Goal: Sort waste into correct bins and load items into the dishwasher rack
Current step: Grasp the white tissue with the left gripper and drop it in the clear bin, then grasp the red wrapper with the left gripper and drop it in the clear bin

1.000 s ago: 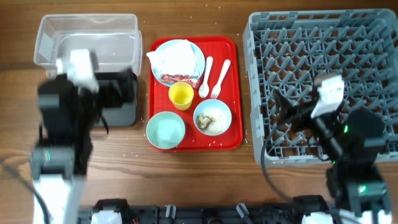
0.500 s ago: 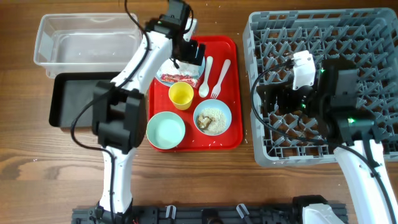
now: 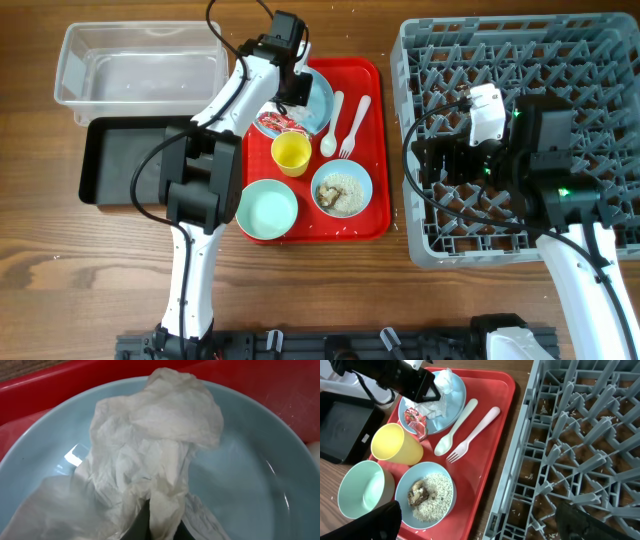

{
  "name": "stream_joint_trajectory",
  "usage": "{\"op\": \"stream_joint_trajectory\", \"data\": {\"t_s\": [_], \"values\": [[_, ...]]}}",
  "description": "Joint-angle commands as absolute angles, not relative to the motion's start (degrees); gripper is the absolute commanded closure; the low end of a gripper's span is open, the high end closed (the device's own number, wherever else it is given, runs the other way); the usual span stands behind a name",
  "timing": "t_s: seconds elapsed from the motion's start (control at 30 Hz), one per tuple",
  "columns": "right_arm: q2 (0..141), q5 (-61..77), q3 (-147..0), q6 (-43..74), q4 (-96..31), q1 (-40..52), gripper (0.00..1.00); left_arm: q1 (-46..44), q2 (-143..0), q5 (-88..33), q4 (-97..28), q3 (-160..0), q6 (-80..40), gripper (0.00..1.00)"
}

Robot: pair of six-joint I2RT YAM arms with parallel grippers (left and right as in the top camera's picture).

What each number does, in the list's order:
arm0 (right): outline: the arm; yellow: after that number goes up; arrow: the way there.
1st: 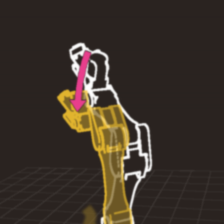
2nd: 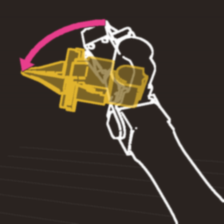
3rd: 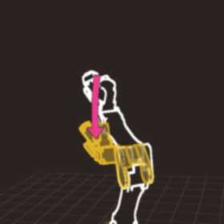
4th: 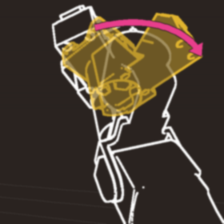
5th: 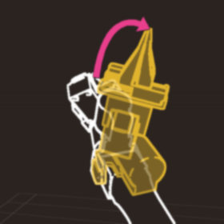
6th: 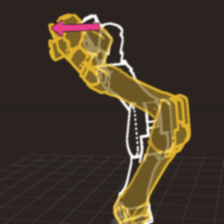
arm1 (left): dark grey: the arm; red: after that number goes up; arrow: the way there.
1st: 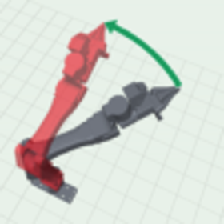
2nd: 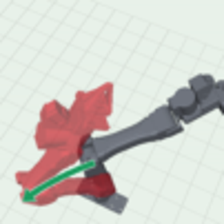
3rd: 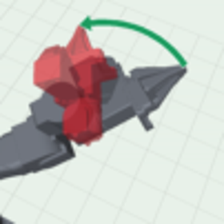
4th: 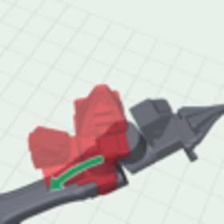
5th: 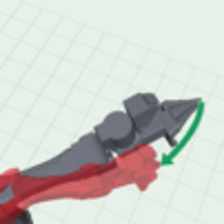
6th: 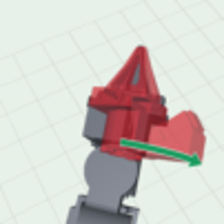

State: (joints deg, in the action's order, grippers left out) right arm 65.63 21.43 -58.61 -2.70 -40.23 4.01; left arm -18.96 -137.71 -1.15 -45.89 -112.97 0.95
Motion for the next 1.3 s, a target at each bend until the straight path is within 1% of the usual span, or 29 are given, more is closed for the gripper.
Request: {"op": "stream_joint_trajectory", "data": {"t_s": [0.0, 0.07, 0.23, 0.4, 0.57, 0.63, 0.7, 0.8, 0.9, 0.93, 0.97, 1.0, 1.03, 1.13, 1.2, 1.23, 1.27], "values": [[65.8, 22.6, -59.6, -0.6, -40.2, 3.9, 0.00, -19.0, -139.7, -1.8, -47.2, -113.6, 1.0, 0.96], [65.8, 22.6, -59.6, 2.5, -40.2, 3.9, 0.00, -19.0, -139.7, -1.8, -48.2, -113.6, 1.0, 0.96], [65.8, 22.6, -59.6, 5.0, -39.8, 3.9, 0.00, -19.2, -136.6, -2.9, -52.0, -114.8, 0.9, 0.96], [65.8, 22.6, -59.6, 6.2, -39.9, 3.9, 0.00, -19.2, -129.9, -5.1, -54.2, -114.8, -0.5, 0.96], [65.8, 22.6, -59.6, 6.2, -40.1, 3.9, 0.00, -17.2, -118.2, -7.3, -56.8, -114.8, -2.0, 0.96], [65.8, 22.6, -59.6, 6.2, -40.1, 3.9, 0.00, -13.2, -113.5, -7.1, -56.5, -114.8, -2.0, 0.96], [65.8, 22.6, -59.6, 6.2, -40.1, 3.9, 0.00, -8.0, -112.7, -6.6, -55.9, -114.8, -2.0, 0.96], [65.8, 22.6, -59.6, 6.2, -40.0, 3.9, 0.00, 1.9, -114.4, -6.6, -51.7, -114.5, -2.0, 0.96], [65.8, 22.6, -59.6, 6.2, -39.9, 3.9, 0.01, 6.8, -119.2, -7.5, -45.2, -114.5, -1.9, 0.96], [65.8, 22.6, -59.6, 6.2, -39.9, 3.9, 0.00, 7.7, -122.1, -7.5, -42.9, -114.5, -1.9, 0.73], [65.8, 22.6, -59.6, 6.2, -39.9, 3.9, 0.00, 7.6, -123.4, -7.5, -42.2, -114.5, -2.0, 0.46], [65.8, 22.6, -59.6, 6.2, -39.9, 3.9, 0.00, 7.4, -124.5, -7.5, -41.9, -114.5, -1.9, 0.14], [65.8, 22.6, -59.6, 6.2, -39.9, 3.9, 0.00, 7.0, -124.5, -7.5, -42.0, -114.5, -1.9, 0.00], [65.8, 22.6, -59.6, 6.1, -39.9, 3.9, 0.00, 4.7, -121.8, -7.5, -43.4, -114.6, -1.7, 0.00], [65.8, 22.6, -59.6, 6.2, -39.9, 3.9, 0.00, 1.0, -118.5, -10.2, -47.0, -114.6, 1.6, 0.01], [65.8, 22.6, -59.6, 6.2, -39.9, 3.9, 0.00, -2.0, -117.4, -12.1, -50.0, -114.6, 3.9, 0.04], [65.8, 22.6, -59.6, 6.2, -39.9, 3.9, 0.00, -4.7, -117.3, -12.2, -52.2, -114.6, 5.6, 0.04]]}}
